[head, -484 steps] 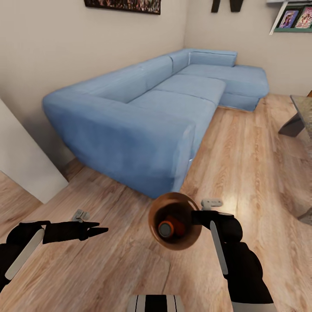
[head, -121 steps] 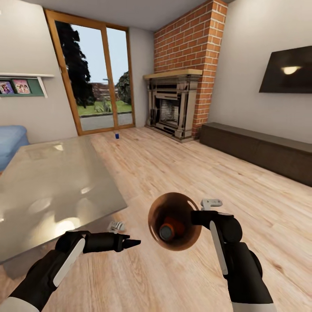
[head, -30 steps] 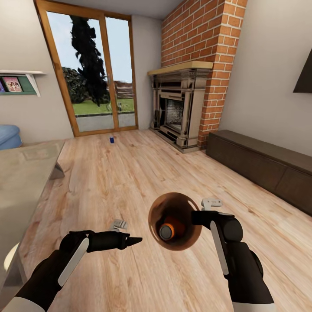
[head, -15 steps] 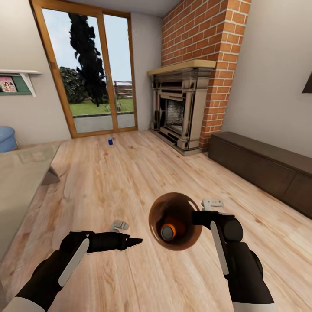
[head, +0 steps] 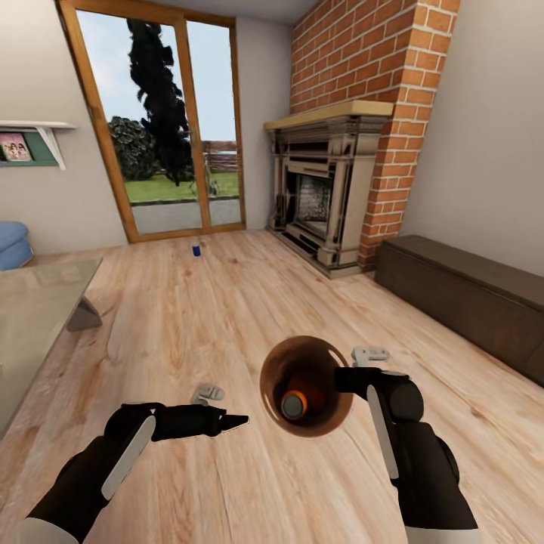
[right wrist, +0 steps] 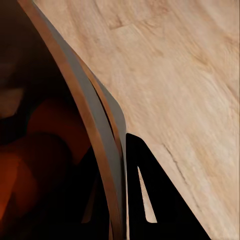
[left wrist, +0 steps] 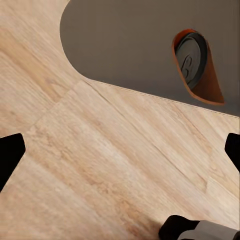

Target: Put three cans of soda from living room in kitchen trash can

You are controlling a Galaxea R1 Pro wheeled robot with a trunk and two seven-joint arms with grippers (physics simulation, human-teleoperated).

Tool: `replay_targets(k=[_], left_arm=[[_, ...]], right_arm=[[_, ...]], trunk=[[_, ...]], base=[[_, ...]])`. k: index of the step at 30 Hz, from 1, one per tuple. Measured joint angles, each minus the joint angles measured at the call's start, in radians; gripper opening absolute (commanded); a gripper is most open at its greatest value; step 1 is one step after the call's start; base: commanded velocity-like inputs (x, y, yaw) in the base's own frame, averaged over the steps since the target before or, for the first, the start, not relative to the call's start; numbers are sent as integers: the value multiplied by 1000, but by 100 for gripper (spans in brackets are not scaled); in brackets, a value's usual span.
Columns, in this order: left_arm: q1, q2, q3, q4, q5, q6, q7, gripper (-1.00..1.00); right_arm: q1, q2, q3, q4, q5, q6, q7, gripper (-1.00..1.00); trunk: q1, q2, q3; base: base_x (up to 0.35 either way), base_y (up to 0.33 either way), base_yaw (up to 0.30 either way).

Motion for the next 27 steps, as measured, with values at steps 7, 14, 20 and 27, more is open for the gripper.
replay_targets(k=[7,14,20,27], left_arm=[[0,0,0,0,0,0,0,100],[0,-1,0,0,-1,0,2,100],[0,-1,-1,0,-2,0,3,100],[0,-2,0,0,-2,0,3,100]], right_arm=[[0,0,1,0,-8,0,0,-100],[0,-1,2,0,-28,0,1,-100],[0,-1,1,0,-2,0,0,-100],[0,-1,1,0,-13,0,1,-100]], trunk=[[0,0,0],[0,0,0],[0,0,0],[0,0,0]], base=[[337,0,249],[337,0,168],[338,0,8],[337,0,0]])
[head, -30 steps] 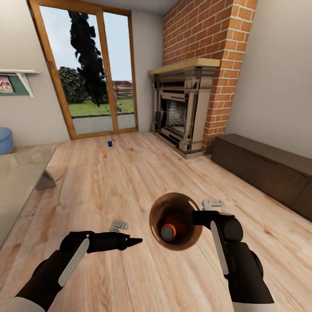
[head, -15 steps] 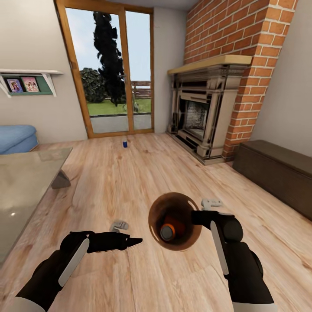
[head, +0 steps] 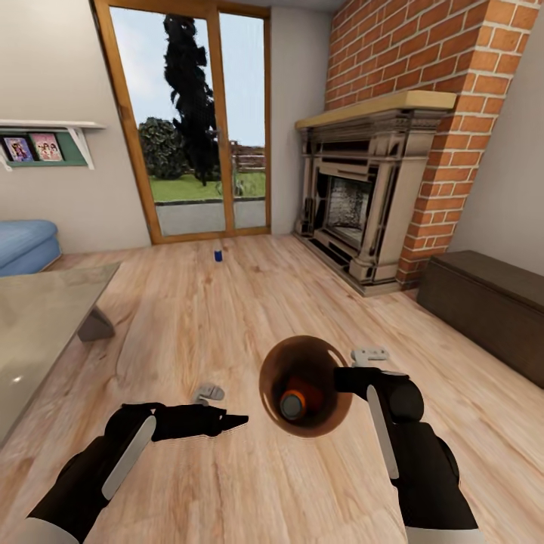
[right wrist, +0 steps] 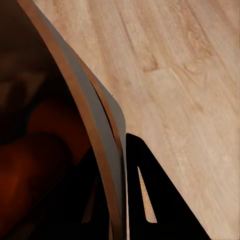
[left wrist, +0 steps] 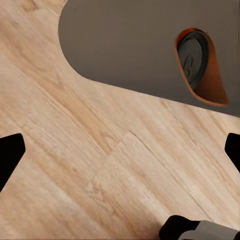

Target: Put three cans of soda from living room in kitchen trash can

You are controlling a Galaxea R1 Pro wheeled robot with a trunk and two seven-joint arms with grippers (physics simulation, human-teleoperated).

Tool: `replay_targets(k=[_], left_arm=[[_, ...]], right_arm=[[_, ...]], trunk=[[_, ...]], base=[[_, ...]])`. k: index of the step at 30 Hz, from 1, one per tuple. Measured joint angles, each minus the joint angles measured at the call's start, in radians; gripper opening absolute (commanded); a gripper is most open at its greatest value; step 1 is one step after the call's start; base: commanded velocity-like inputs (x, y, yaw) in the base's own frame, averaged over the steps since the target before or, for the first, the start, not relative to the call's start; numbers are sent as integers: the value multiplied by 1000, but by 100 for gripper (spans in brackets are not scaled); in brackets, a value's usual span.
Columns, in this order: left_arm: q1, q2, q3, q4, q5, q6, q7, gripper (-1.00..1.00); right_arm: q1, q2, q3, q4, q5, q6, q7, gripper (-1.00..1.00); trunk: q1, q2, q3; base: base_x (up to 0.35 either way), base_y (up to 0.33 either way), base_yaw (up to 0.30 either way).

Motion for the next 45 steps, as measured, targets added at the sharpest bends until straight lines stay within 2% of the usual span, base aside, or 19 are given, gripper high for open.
replay_targets(k=[39,45], left_arm=[[0,1,0,0,0,0,-2,100],[0,1,0,0,0,0,-2,100]], right_arm=[[0,1,0,0,0,0,0,-100],[0,0,-1,0,13,0,-1,-100]], trunk=[[0,0,0],[0,0,0]], base=[[338,0,0],[338,0,165]])
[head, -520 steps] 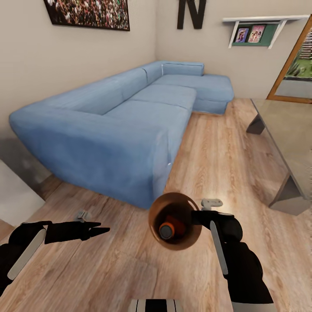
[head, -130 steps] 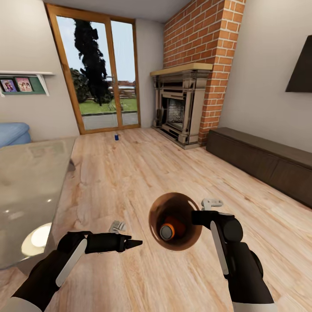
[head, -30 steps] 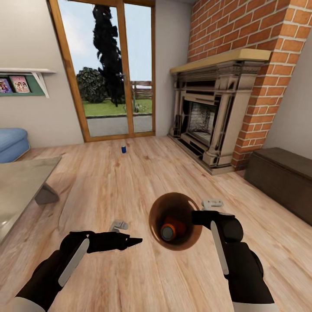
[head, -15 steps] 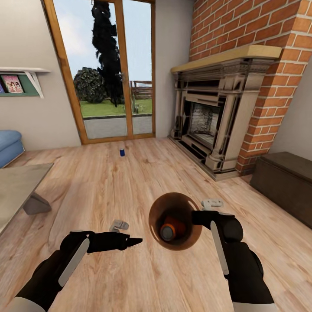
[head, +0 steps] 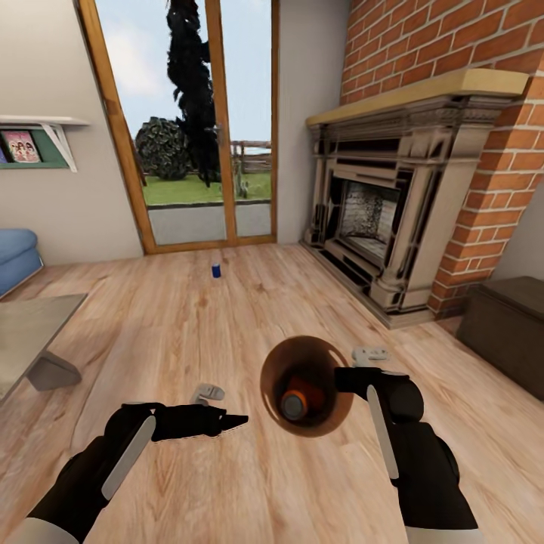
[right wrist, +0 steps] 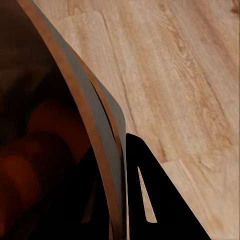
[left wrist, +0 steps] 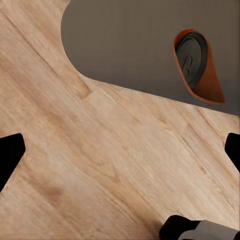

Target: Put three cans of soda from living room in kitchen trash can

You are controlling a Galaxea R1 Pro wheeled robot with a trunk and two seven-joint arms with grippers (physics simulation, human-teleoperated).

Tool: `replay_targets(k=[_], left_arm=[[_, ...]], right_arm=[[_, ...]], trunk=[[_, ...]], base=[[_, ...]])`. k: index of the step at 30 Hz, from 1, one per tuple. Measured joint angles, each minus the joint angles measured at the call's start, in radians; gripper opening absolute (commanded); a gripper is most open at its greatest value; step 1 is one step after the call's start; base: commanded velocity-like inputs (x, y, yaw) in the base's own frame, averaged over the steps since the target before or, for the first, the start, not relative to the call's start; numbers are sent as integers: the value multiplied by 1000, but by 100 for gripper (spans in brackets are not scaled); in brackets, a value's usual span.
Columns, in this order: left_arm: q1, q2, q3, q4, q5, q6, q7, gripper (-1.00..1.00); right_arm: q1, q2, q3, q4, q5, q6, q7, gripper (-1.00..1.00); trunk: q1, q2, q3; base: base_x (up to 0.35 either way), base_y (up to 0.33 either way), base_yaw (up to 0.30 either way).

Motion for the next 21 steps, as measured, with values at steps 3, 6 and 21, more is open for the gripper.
replay_targets(k=[3,6,21], left_arm=[[0,0,0,0,0,0,0,100],[0,0,0,0,0,0,0,100],[0,-1,0,0,1,0,0,100]], right_arm=[[0,0,-1,0,-18,0,1,-100],[0,0,-1,0,-15,0,1,-100],[0,0,-1,0,-20,0,1,-100]], trunk=[[0,0,0],[0,0,0],[0,0,0]], base=[[338,0,245],[337,0,251],[337,0,193]])
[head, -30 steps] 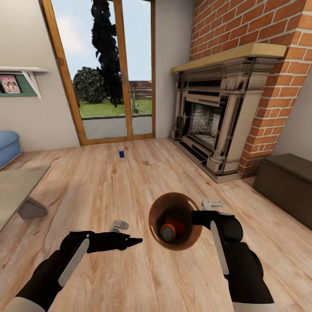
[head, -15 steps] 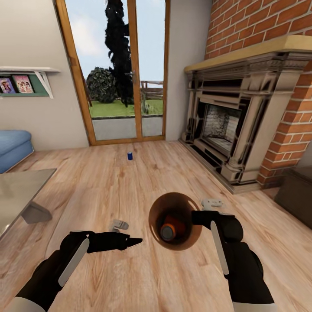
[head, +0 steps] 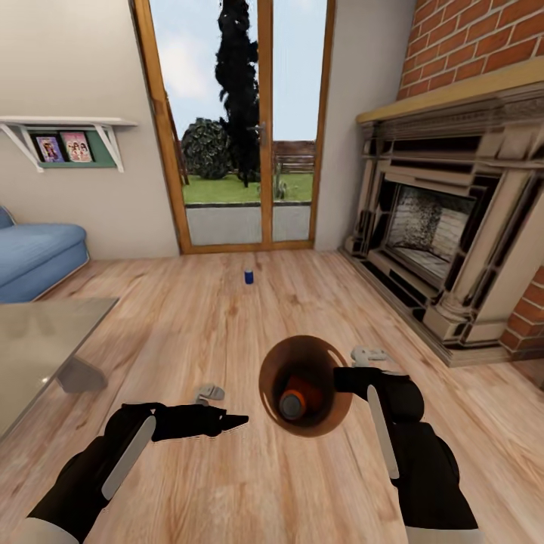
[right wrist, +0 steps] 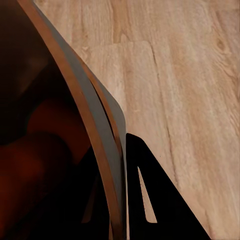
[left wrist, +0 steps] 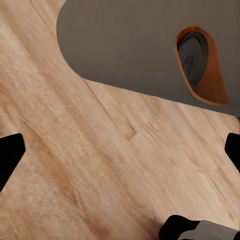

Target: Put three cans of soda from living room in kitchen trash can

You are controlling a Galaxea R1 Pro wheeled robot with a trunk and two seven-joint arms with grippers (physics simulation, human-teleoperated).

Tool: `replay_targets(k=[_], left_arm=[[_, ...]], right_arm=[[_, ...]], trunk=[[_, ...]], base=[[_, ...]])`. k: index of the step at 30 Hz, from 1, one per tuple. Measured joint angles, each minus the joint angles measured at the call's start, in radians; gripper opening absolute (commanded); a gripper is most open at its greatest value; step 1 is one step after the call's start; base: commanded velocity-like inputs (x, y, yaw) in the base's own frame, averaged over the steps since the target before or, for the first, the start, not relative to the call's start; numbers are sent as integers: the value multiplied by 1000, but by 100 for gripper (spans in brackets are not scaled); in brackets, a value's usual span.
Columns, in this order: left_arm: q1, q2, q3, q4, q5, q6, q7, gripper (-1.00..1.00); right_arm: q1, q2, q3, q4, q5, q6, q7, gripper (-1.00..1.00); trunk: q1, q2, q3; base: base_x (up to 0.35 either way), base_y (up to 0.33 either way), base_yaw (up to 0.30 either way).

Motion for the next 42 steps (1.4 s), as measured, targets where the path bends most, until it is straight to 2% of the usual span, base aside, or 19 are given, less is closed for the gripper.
replay_targets(k=[5,42], left_arm=[[0,0,0,0,0,0,0,100],[0,0,0,0,2,0,0,100]], right_arm=[[0,0,-1,0,13,0,-1,-100],[0,0,0,0,7,0,0,-100]], trunk=[[0,0,0],[0,0,0]], base=[[337,0,7],[337,0,0]])
